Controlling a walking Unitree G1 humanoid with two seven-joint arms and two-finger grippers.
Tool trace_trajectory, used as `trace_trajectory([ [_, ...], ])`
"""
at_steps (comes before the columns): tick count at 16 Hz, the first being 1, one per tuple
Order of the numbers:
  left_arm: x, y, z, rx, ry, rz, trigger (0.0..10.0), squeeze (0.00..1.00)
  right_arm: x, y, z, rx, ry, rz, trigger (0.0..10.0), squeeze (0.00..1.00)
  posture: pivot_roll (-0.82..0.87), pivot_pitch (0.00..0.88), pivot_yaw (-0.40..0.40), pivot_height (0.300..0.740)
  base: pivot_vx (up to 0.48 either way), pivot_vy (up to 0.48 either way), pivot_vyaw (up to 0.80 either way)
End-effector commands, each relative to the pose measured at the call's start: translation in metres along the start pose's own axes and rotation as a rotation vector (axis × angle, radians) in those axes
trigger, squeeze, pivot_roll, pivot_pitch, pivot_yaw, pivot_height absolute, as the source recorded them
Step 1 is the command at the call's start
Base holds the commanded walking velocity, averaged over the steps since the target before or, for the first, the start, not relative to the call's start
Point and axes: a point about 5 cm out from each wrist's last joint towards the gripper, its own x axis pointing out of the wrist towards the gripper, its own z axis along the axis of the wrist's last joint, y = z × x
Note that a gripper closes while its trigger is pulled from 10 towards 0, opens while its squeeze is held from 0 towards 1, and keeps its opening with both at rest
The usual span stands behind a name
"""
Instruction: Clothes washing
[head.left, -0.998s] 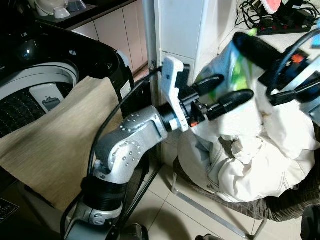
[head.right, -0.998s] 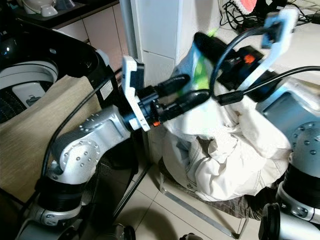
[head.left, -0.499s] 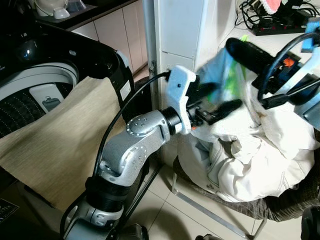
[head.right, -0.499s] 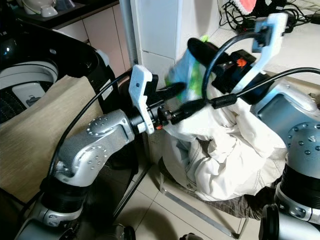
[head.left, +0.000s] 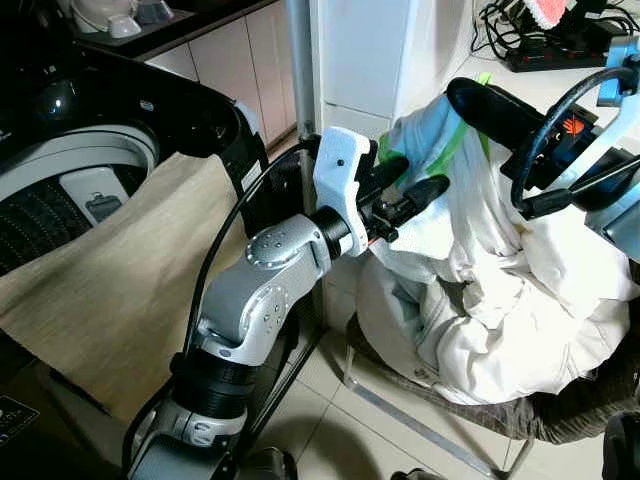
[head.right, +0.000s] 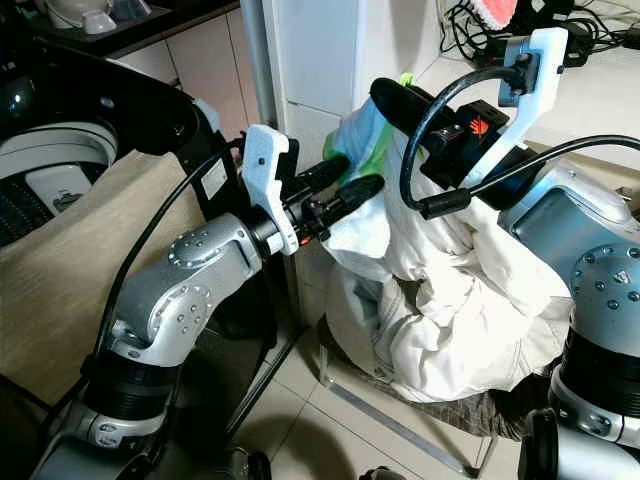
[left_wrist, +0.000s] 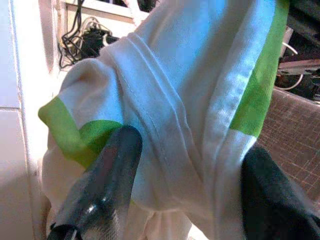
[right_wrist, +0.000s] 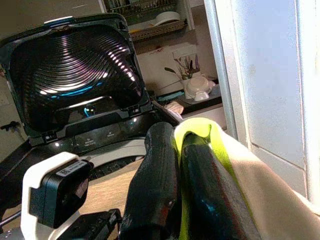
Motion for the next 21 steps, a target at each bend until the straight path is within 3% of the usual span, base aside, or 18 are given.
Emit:
trace_trajectory([
  [1, 0.000, 0.004, 0.003, 0.000, -0.019, 0.024, 0.0, 0.00, 0.001, 0.004, 0.003, -0.020, -0.015, 0.027, 0.0, 0.00, -0.10, 0.011, 0.066, 0.740, 0.000, 0.000, 0.00],
  [11, -0.002, 0.020, 0.011, 0.003, -0.076, 0.115, 0.0, 0.00, 0.000, 0.004, 0.002, -0.026, -0.016, 0.008, 0.0, 0.00, -0.10, 0.003, 0.068, 0.740, 0.000, 0.000, 0.00],
  [12, -0.003, 0.024, 0.014, 0.013, -0.095, 0.140, 0.0, 0.00, -0.002, 0.002, 0.001, -0.037, -0.012, -0.025, 7.5, 0.00, -0.10, 0.000, 0.068, 0.740, 0.000, 0.000, 0.00],
  [13, -0.003, 0.026, 0.016, 0.020, -0.105, 0.153, 0.0, 0.00, -0.002, 0.000, 0.000, -0.045, -0.008, -0.045, 7.5, 0.00, -0.10, 0.000, 0.068, 0.740, 0.000, 0.000, 0.00],
  [14, -0.003, 0.031, 0.020, 0.029, -0.122, 0.173, 0.0, 0.00, -0.005, -0.006, -0.002, -0.061, 0.004, -0.099, 10.0, 0.00, -0.10, 0.000, 0.068, 0.740, 0.000, 0.000, 0.00],
  [15, -0.003, 0.031, 0.020, 0.029, -0.122, 0.173, 0.0, 0.00, -0.005, -0.006, -0.002, -0.061, 0.004, -0.099, 10.0, 0.00, -0.10, 0.000, 0.068, 0.740, 0.000, 0.000, 0.00],
  [16, -0.006, 0.045, 0.031, 0.068, -0.154, 0.242, 0.0, 0.00, -0.012, -0.021, -0.010, -0.051, 0.027, -0.217, 10.0, 1.00, -0.10, 0.000, 0.071, 0.740, 0.000, 0.000, 0.00],
  [18, -0.009, 0.066, 0.049, 0.127, -0.207, 0.337, 0.0, 0.00, -0.025, -0.044, -0.020, -0.048, 0.074, -0.409, 10.0, 1.00, -0.10, 0.000, 0.075, 0.740, 0.000, 0.000, 0.00],
  [19, -0.013, 0.081, 0.068, 0.182, -0.254, 0.407, 0.0, 0.00, -0.040, -0.066, -0.032, -0.153, 0.202, -0.627, 10.0, 1.00, -0.10, 0.000, 0.077, 0.740, 0.000, 0.000, 0.00],
  [20, -0.016, 0.090, 0.080, 0.217, -0.281, 0.442, 0.0, 0.00, -0.053, -0.079, -0.047, -0.330, 0.388, -0.761, 10.0, 0.54, -0.10, 0.000, 0.080, 0.740, 0.000, 0.000, 0.00],
  [21, -0.018, 0.098, 0.089, 0.250, -0.293, 0.466, 0.0, 0.00, -0.062, -0.084, -0.059, -0.407, 0.497, -0.805, 10.0, 0.00, -0.10, 0.000, 0.080, 0.740, 0.000, 0.000, 0.00],
])
